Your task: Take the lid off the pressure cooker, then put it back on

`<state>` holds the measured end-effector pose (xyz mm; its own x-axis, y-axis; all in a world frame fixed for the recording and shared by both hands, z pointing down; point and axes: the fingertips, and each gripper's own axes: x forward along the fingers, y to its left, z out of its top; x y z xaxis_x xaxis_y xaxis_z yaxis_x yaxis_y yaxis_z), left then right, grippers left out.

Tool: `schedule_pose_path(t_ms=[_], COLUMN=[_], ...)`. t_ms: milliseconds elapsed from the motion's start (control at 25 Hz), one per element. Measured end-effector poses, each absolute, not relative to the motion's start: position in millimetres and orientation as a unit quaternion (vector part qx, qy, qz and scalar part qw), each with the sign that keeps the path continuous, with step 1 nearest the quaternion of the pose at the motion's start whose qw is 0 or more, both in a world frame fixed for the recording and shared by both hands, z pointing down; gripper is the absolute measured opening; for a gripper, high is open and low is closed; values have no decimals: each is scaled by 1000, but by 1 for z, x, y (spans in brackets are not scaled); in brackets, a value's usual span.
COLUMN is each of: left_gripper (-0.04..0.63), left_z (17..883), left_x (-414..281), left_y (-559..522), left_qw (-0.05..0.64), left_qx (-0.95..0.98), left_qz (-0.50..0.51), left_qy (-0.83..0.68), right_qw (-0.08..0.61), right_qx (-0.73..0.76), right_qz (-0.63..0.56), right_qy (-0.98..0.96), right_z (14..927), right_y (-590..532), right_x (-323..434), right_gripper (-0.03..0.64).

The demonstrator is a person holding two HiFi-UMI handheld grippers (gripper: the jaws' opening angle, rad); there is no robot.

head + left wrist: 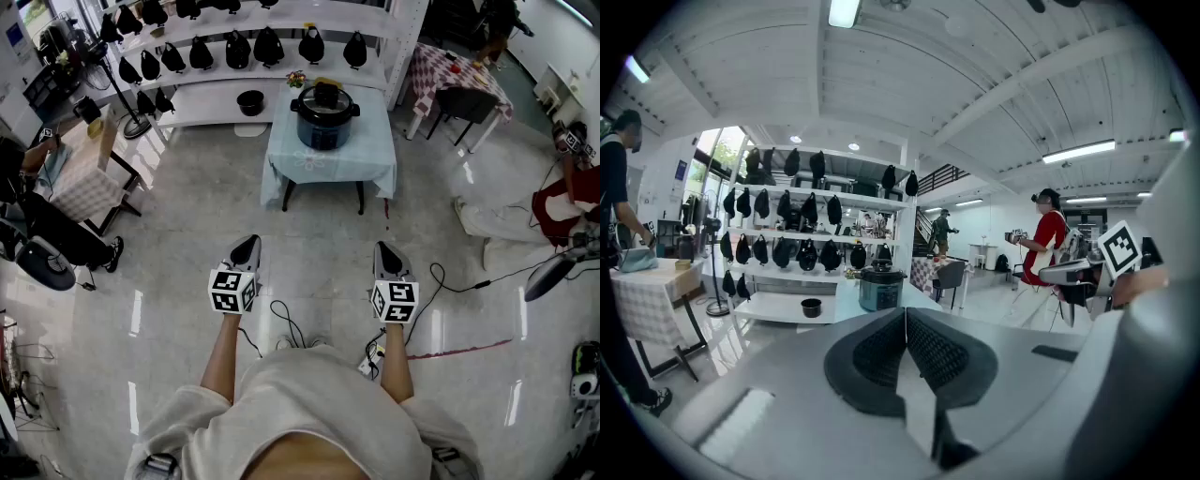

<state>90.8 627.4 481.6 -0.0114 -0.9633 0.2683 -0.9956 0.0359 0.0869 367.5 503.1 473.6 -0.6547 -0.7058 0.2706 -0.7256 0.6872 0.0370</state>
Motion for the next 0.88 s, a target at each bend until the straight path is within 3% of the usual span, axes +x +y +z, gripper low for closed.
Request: schedule_pose_path(t_ms=[600, 640, 720, 800, 880], left_gripper=[12, 12, 39, 198, 289], left_z=[483, 483, 484, 487, 491], left_x=[104, 106, 112, 119, 127], left_y=[628, 628, 626, 625, 622], left_qw=[127, 127, 129, 135, 138], left_qx=[700, 703, 709, 715, 720], left_qz=[57, 53, 46, 43, 46], left_qy=[-701, -698, -691, -685, -679], right_qw=[123, 120, 115, 116, 122], right_qx=[370, 361, 343, 331, 325], right_qz=[52, 55, 63, 64, 64], right_qy=[-919, -923, -930, -934, -936], right_z=[475, 474, 474, 476, 480], right_y=[512, 512, 513, 517, 519], right_x=[367, 365, 362, 361, 363], right_gripper=[2, 19, 180, 284, 310])
